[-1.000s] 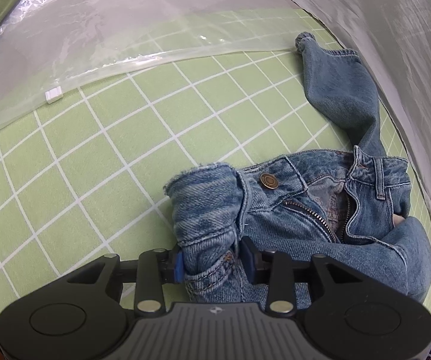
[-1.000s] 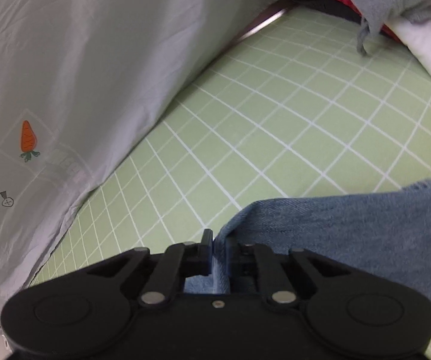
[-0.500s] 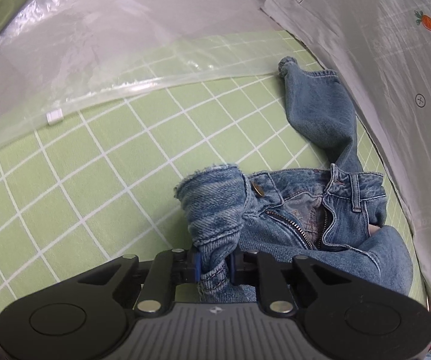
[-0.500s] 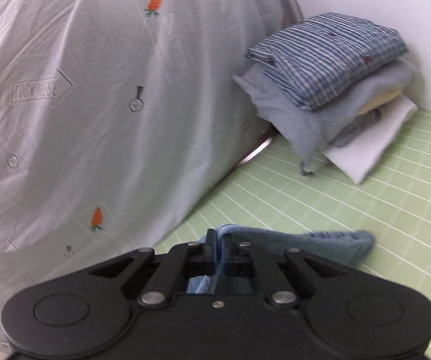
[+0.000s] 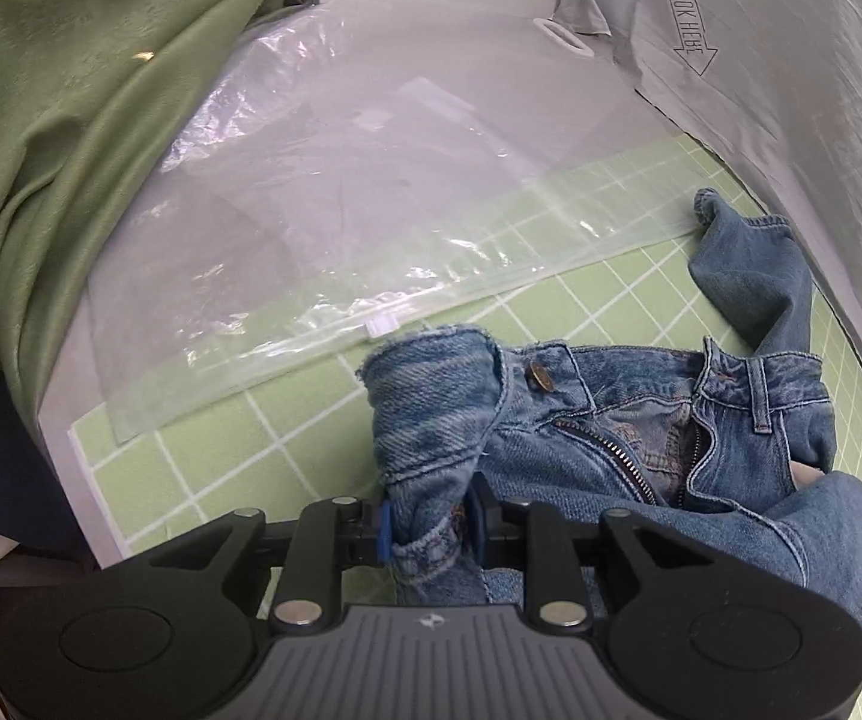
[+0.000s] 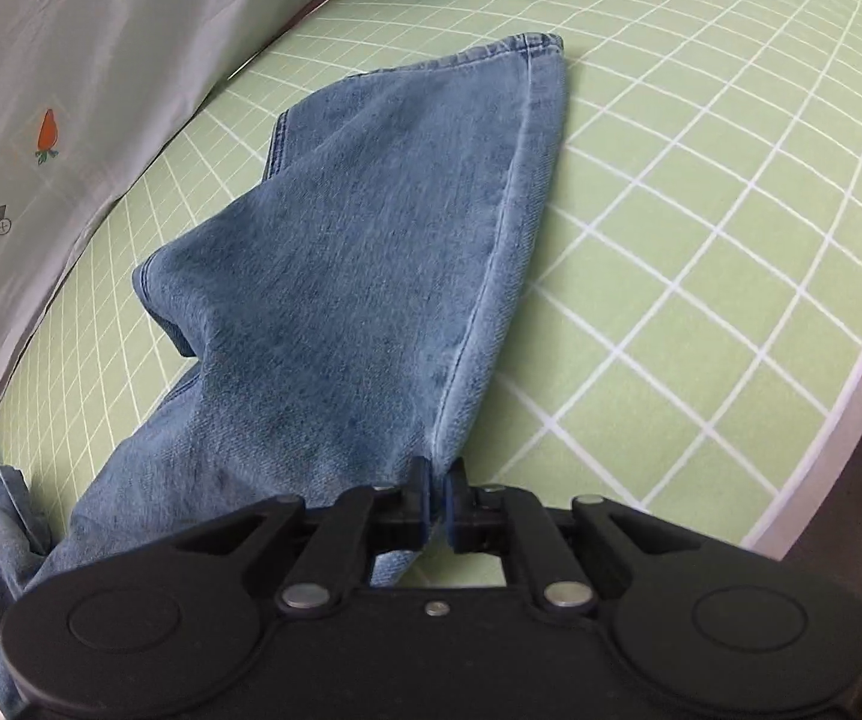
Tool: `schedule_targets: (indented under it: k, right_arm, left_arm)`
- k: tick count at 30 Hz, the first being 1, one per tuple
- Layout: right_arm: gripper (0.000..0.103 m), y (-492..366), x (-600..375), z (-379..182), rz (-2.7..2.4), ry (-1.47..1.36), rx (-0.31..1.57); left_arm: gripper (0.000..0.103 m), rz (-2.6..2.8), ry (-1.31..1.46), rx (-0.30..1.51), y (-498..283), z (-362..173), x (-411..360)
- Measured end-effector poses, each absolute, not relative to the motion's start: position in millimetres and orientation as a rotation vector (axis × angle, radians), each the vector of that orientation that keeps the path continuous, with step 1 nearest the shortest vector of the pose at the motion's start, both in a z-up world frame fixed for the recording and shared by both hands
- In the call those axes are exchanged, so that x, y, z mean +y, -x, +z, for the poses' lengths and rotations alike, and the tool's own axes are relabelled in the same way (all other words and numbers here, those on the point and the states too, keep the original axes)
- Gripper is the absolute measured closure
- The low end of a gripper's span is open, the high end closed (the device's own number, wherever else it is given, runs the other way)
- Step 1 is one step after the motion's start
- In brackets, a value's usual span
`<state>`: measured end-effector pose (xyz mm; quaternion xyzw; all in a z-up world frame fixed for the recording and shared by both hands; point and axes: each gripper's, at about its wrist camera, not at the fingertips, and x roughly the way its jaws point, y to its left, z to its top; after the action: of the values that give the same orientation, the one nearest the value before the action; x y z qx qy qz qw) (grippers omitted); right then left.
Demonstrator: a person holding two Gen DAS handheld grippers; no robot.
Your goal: Fold clothes
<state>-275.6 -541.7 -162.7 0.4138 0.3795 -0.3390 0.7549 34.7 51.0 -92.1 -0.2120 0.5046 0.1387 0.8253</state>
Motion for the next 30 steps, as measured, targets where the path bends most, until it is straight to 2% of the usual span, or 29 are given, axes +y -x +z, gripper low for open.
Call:
schedule_targets:
  k: [1, 2, 3, 5, 6, 8, 10, 12, 22, 26, 27, 30]
  right_arm:
    - [0.084, 275.5, -542.8, -159.4, -0.73, -0.884, 0.822]
    - [0.073, 275.5, -543.4, -155.3, -0.726, -0.866, 0.813]
    - [0.068, 275.3, -545.2, -151.3, -0.726, -0.85, 0.802]
    - [0.058, 272.8, -558.0, -144.6, -0.737, -0.829, 0.783]
    - [0.054, 271.9, -565.7, -142.4, -0.746, -0.821, 0.776]
    - [0.036, 268.5, -585.9, -141.6, -0.772, -0.806, 0.773]
    - [0.029, 264.5, -606.5, -143.9, -0.786, -0.79, 0.775]
    - [0.025, 258.7, -631.0, -150.6, -0.806, -0.771, 0.798]
    - [0.019, 219.5, -723.8, -175.3, -0.878, -0.614, 0.848]
    - [0.021, 203.8, -735.3, -179.8, -0.822, -0.548, 0.845]
    - [0.026, 199.7, -733.2, -180.8, -0.807, -0.507, 0.851]
    - [0.074, 193.7, -725.4, -179.7, -0.754, -0.388, 0.859]
  left_arm:
    - [0.047, 0.316, 0.436, 1.063, -31.2, -89.5, 46.4]
    - [0.04, 0.319, 0.423, 1.046, -27.2, -86.1, 39.1]
    - [0.033, 0.306, 0.417, 1.029, -22.9, -82.1, 31.4]
    - [0.031, 0.271, 0.405, 1.005, -14.5, -73.9, 13.7]
    - [0.026, 0.263, 0.389, 0.997, -10.4, -70.8, 3.7]
    - [0.018, 0.25, 0.351, 0.981, -1.9, -65.2, -15.8]
    - [0.017, 0.223, 0.319, 0.983, 7.5, -64.1, -39.9]
    - [0.016, 0.193, 0.302, 1.002, 16.4, -67.5, -64.0]
    - [0.016, 0.137, 0.259, 1.099, 24.1, -86.8, -165.2]
    - [0.016, 0.135, 0.213, 1.11, 9.5, -85.2, -193.7]
    - [0.016, 0.141, 0.201, 1.118, 4.5, -84.5, -200.0]
    - [0.016, 0.129, 0.165, 1.113, -6.8, -81.6, -215.0]
